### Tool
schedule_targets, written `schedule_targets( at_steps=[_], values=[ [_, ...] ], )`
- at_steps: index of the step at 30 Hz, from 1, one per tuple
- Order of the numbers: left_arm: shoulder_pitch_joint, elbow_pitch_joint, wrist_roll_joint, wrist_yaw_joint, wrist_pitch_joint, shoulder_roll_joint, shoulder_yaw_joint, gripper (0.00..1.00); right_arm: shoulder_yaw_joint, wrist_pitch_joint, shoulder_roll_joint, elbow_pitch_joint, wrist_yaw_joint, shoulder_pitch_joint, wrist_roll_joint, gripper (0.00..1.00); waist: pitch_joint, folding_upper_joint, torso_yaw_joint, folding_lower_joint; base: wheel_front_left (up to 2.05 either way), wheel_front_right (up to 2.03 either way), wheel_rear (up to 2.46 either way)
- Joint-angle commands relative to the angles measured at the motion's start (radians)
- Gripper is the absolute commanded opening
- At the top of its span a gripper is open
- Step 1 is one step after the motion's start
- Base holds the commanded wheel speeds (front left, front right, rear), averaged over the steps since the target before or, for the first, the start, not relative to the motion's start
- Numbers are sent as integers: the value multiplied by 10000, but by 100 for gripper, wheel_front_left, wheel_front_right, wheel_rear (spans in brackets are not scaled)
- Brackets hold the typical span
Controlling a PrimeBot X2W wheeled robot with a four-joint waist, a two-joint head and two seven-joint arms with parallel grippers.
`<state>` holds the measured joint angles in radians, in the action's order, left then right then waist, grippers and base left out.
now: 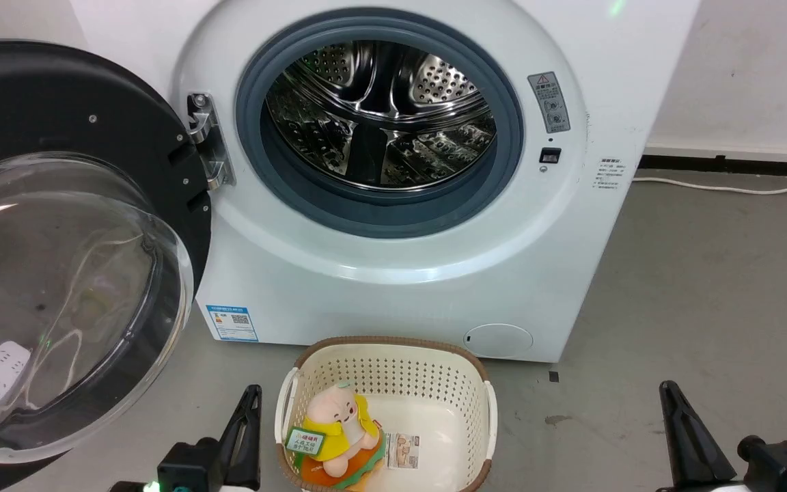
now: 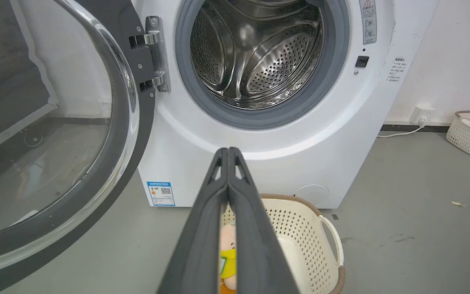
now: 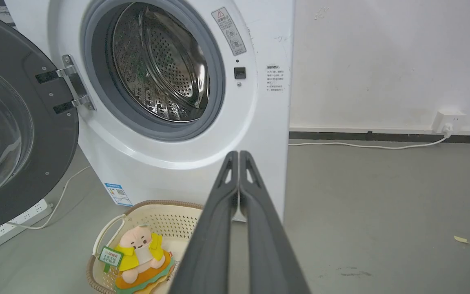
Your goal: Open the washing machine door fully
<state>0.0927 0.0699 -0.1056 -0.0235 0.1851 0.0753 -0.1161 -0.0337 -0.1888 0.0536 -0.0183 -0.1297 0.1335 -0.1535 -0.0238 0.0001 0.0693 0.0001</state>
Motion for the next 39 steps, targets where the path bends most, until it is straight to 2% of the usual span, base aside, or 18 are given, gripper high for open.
schedule_targets(
  at_steps=[1, 39],
  values=[
    [-191, -73, 107, 29, -58, -43, 63, 0, 20, 82, -10, 50, -3, -224, 101, 0, 6, -1, -18, 0, 0, 0, 0],
    [-500, -336, 505, 115, -811, -130, 524, 0, 153, 840, -20, 106, -6, -690, 703, 0, 104, -1, -301, 0, 0, 0, 0]
  ],
)
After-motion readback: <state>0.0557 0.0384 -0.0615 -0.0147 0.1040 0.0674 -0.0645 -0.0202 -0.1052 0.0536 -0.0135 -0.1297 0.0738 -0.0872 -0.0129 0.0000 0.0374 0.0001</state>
